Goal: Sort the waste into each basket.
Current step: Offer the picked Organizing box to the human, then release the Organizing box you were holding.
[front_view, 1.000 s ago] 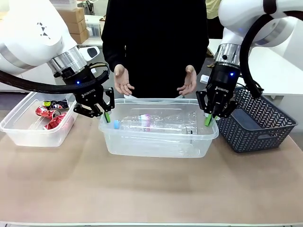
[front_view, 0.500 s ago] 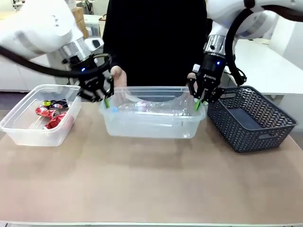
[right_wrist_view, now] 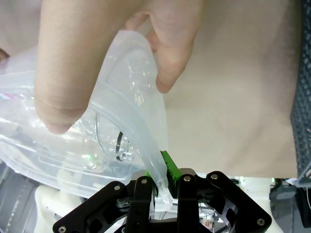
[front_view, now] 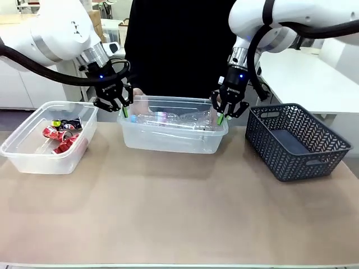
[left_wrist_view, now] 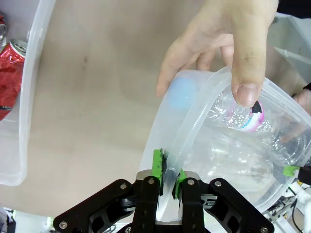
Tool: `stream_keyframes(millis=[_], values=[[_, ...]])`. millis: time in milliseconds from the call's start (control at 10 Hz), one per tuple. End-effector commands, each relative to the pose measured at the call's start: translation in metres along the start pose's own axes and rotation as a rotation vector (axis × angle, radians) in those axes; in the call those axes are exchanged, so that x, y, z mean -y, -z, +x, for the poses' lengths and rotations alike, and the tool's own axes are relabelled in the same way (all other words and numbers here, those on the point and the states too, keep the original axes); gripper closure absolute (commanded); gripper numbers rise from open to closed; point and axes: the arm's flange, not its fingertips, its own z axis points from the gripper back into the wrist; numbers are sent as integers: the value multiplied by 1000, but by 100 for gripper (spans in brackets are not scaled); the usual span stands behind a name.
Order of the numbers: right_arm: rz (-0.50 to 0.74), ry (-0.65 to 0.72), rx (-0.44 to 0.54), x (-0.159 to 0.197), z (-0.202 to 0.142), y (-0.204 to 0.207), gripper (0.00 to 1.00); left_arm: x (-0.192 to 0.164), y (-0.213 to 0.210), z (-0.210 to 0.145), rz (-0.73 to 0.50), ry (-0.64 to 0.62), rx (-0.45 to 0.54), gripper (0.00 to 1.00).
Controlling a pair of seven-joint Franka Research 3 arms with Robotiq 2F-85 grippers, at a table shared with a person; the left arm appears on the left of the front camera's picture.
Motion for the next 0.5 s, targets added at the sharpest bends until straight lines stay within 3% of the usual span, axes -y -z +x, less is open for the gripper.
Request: stream_keyframes(millis=[0, 400], values=[[1, 4, 4, 2, -6, -4, 94, 8, -5, -7, -16, -20, 0, 93], [1, 4, 4, 2, -6, -4, 94, 8, -5, -7, -16, -20, 0, 93]])
